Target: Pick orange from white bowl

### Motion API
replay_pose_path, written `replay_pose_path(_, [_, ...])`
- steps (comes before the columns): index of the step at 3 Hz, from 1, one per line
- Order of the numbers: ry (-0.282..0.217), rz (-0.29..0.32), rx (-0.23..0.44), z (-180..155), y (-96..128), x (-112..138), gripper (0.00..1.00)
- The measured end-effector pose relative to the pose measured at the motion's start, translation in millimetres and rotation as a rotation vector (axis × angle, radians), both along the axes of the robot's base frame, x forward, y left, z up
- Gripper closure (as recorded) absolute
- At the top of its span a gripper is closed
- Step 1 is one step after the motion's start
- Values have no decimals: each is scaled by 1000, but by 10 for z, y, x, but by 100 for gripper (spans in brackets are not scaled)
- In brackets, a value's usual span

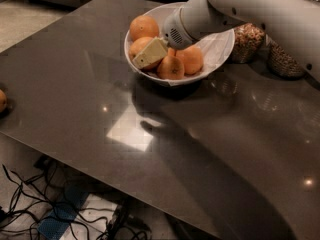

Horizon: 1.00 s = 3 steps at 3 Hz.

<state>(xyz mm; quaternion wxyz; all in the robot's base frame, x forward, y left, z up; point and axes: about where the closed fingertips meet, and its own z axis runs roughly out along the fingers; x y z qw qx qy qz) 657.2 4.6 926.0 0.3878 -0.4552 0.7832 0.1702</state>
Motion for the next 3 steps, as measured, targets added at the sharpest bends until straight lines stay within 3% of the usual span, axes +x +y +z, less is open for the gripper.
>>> replay_pose_path(1, [16, 3, 0, -63, 29, 17, 20])
replay_pose_path(2, [28, 6, 2, -106, 51, 26, 30])
replay_pose_path(3, [49, 14, 9, -168, 87, 33, 48])
